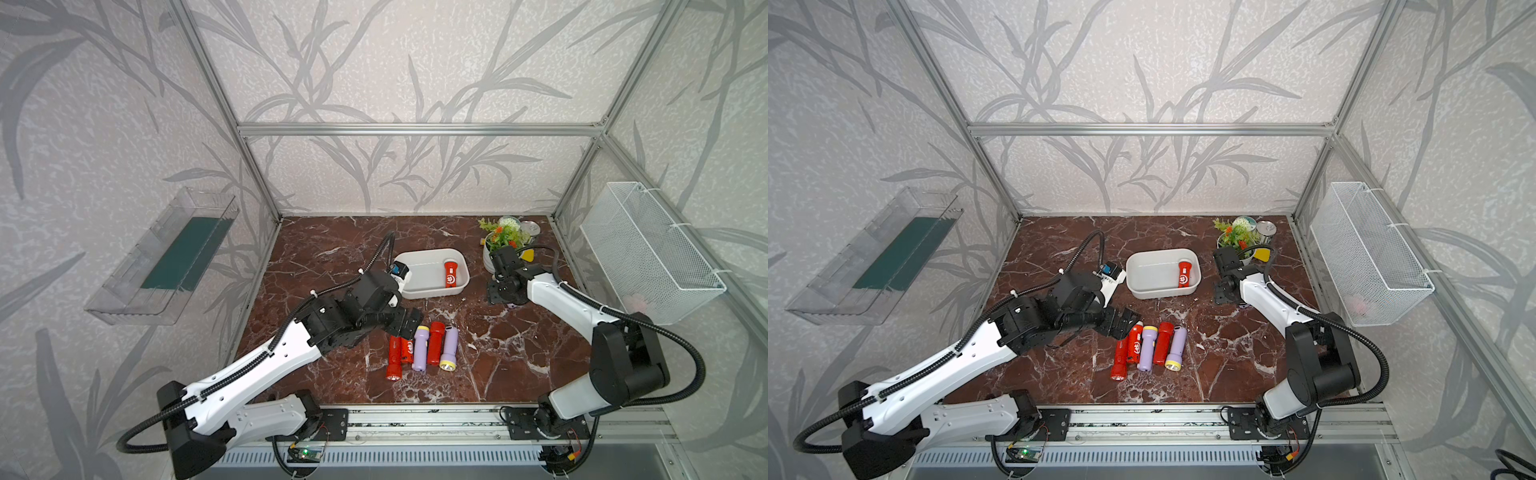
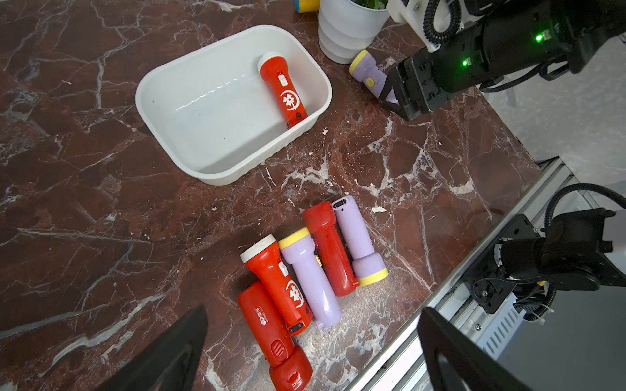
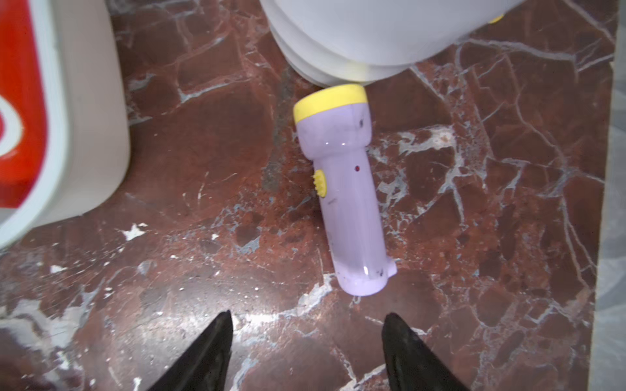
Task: Put the flashlights into the storage boxes
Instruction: Pick up the flashlight from the center of the board.
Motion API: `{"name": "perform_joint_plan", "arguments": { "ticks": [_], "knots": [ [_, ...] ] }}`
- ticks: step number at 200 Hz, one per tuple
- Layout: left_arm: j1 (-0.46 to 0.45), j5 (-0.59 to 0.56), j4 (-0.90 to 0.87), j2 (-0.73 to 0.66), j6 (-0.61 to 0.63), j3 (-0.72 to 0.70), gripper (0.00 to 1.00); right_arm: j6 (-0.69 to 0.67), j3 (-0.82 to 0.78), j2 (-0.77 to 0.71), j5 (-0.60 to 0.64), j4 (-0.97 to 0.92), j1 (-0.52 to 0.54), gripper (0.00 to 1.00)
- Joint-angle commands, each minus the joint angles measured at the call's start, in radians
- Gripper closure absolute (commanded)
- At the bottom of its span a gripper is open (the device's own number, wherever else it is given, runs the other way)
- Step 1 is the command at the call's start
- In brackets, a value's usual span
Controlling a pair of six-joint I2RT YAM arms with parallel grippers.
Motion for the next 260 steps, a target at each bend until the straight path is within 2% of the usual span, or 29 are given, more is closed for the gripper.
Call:
{"name": "perform_joint_plan", "arguments": {
  "ticks": [1, 30, 96, 223, 260],
  "knots": [
    [0.003, 0.003, -0.002, -0.035, -0.012, -0.016, 0.01, -0.014, 0.025, 0.045, 0.159, -0.048, 0.013, 0.3],
    [0.003, -0.006, -0.006, -0.047, -0.01, -0.018, 0.01, -0.036, 0.056, 0.105, 0.283, -0.081, 0.051, 0.3],
    [0.003, -0.009, -0.018, -0.033, -0.006, 0.002, 0.01, -0.049, 0.087, 0.187, 0.313, -0.059, 0.052, 0.3],
    [0.003, -0.016, -0.036, 0.001, 0.002, 0.031, 0.01, -0.068, 0.107, 0.315, 0.317, -0.006, 0.046, 0.33],
    [0.003, -0.016, -0.04, 0.007, 0.005, 0.035, 0.01, -0.072, 0.108, 0.326, 0.242, 0.005, 0.017, 0.34]
  ]
}}
